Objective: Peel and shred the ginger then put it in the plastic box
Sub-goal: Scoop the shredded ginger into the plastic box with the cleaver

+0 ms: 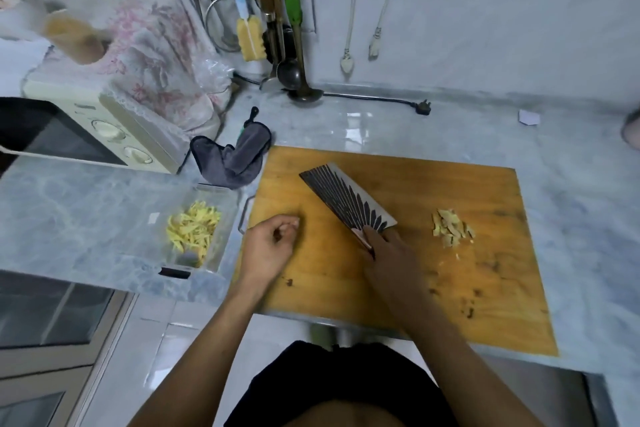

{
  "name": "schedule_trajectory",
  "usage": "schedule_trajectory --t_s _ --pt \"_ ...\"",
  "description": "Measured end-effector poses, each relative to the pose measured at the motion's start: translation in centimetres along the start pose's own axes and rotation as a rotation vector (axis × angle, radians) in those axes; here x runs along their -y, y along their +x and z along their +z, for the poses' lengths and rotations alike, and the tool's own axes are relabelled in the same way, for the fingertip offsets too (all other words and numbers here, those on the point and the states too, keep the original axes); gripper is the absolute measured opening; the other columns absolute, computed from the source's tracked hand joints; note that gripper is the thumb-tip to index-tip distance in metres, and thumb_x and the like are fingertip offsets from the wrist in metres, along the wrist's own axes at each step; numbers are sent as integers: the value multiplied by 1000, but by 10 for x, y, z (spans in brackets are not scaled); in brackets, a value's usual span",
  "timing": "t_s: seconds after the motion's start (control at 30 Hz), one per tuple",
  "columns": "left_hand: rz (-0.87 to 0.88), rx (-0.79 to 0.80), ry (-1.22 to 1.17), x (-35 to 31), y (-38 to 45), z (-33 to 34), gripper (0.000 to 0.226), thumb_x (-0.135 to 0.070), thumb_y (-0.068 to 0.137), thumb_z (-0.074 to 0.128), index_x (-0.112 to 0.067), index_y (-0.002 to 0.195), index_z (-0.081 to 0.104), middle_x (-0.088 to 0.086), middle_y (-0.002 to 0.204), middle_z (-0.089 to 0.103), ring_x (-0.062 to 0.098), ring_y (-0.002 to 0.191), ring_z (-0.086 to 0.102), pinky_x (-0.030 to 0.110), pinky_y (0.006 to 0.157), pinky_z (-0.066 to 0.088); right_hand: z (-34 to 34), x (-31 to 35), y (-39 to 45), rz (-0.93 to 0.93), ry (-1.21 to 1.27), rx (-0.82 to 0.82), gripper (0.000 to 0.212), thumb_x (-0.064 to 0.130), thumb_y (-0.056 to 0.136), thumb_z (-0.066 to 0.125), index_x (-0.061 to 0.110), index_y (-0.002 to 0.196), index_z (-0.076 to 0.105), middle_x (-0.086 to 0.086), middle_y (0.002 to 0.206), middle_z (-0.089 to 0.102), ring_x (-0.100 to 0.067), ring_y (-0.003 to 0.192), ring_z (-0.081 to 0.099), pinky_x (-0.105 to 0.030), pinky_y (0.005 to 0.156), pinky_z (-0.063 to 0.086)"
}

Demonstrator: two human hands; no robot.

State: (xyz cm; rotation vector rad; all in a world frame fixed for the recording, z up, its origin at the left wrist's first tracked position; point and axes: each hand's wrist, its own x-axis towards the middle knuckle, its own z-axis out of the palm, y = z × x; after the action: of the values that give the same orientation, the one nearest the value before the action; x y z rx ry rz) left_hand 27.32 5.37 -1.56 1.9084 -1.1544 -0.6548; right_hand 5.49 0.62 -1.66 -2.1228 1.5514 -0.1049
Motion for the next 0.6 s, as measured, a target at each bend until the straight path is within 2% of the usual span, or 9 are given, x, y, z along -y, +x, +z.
schedule_trajectory --t_s 0.07,0.2,0.43,0.53,0.6 --pt "-46 -15 -11 -2 -15 0 14 -12 94 65 -19 96 77 -19 85 69 -12 81 61 1 73 40 2 3 2 21 45 -20 41 26 100 54 19 141 50 -10 134 53 -28 118 55 -38 92 48" --pt "-148 -53 24 3 -44 -10 16 -11 93 64 -20 96 77 -20 89 70 -13 85 61 4 78 45 3 20 9 18 37 43 34 24 97 61 14 126 50 -9 125 52 -29 109 58 -36 80 49" --pt "-324 -170 -118 10 -77 -35 24 -5 94 59 -22 91 75 -11 94 74 6 89 68 22 84 51 13 45 6 -16 -92 99 31 17 96 61 7 123 50 -14 122 57 -30 101 64 -35 69 49" --pt "-370 -251 -207 17 -80 -52 24 -3 93 58 -19 89 75 -6 93 75 14 89 69 28 84 53 7 59 10 -84 1 109 30 22 99 59 4 122 54 -13 118 58 -30 101 63 -34 69 47" --pt "-394 -320 -271 25 -82 -67 25 -1 93 57 -17 87 75 -2 87 75 18 84 69 31 81 54 4 75 15 -146 82 135 31 27 99 60 3 119 56 -13 114 60 -30 100 61 -35 73 50"
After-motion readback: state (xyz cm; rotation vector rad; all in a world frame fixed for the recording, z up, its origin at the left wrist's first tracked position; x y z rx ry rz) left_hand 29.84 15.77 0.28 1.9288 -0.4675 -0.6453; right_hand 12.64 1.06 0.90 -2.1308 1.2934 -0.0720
